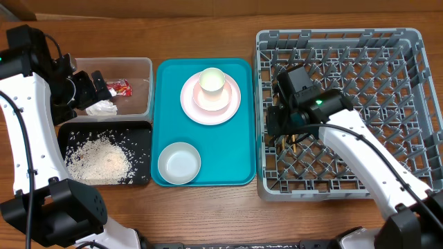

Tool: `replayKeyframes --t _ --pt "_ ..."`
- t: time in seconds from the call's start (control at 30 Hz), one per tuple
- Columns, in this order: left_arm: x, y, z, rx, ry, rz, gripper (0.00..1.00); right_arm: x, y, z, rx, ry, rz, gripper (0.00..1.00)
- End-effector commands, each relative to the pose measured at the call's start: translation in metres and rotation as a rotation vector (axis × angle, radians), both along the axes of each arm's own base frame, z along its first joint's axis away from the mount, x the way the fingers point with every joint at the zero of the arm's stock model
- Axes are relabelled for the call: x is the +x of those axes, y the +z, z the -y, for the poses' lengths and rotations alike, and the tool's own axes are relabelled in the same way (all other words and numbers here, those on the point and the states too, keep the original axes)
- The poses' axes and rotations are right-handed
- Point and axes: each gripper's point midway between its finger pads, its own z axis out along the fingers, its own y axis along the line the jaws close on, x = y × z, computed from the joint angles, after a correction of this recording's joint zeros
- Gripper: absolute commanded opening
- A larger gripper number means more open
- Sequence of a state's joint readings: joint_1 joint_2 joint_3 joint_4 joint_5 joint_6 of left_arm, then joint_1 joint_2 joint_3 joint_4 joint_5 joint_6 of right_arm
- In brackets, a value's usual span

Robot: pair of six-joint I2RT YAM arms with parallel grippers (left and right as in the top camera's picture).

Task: Sort waste into correct bins and load items into the dishwasher
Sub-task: 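Move the right gripper back over the white bowl on the teal tray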

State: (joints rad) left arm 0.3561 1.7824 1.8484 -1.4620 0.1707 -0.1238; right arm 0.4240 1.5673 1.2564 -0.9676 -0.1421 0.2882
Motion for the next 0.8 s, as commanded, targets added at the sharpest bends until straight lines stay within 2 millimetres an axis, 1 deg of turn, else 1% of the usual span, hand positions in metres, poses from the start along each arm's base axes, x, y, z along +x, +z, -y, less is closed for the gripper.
replayKeyframes --t 0.0,0.1,0.2,0.27,0.4,0.47,0.5,0.53,0.57,0.6,0.67,0.7,0.73,0.77 --pt "0.002 0.007 -0.003 0.013 0.008 0.020 1.00 -0.018 0.027 -0.037 0.177 0.096 0.001 0.08" --pt "0.001 0.007 -0.003 0.013 0.008 0.020 1.00 -0.030 0.036 -0.068 0.253 0.188 0.014 0.08" --pt "0.002 0.007 -0.003 0.013 0.008 0.020 1.00 -0.045 0.048 -0.107 0.318 0.307 0.056 0.08" --pt "0.002 0.007 -0.003 0.013 0.008 0.020 1.00 -0.058 0.056 -0.135 0.358 0.380 0.094 0.09" --pt "0.002 0.007 -0.003 0.013 0.008 0.020 1.00 -0.081 0.072 -0.179 0.416 0.505 0.179 0.09" --pt "0.002 0.007 -0.003 0.013 0.008 0.020 1.00 -0.089 0.072 -0.192 0.381 0.530 0.236 0.10" --pt "0.001 0.007 -0.003 0.013 0.008 0.020 1.00 -0.090 0.069 -0.195 0.350 0.528 0.258 0.11" --pt "0.001 0.007 -0.003 0.013 0.008 0.019 1.00 -0.092 0.065 -0.197 0.319 0.529 0.275 0.13" --pt "0.002 0.007 -0.003 0.013 0.008 0.020 1.00 -0.095 0.063 -0.199 0.301 0.534 0.285 0.17" --pt "0.002 0.007 -0.003 0.013 0.008 0.020 1.00 -0.097 0.062 -0.201 0.292 0.538 0.290 0.21" --pt "0.002 0.007 -0.003 0.013 0.008 0.020 1.00 -0.103 0.059 -0.208 0.289 0.556 0.297 0.43" --pt "0.002 0.007 -0.003 0.013 0.008 0.020 1.00 -0.104 0.059 -0.211 0.294 0.562 0.300 0.46" --pt "0.002 0.007 -0.003 0.013 0.008 0.020 1.00 -0.106 0.057 -0.216 0.299 0.571 0.303 0.46" --pt "0.002 0.007 -0.003 0.013 0.008 0.020 1.00 -0.106 0.055 -0.217 0.296 0.572 0.300 0.41"
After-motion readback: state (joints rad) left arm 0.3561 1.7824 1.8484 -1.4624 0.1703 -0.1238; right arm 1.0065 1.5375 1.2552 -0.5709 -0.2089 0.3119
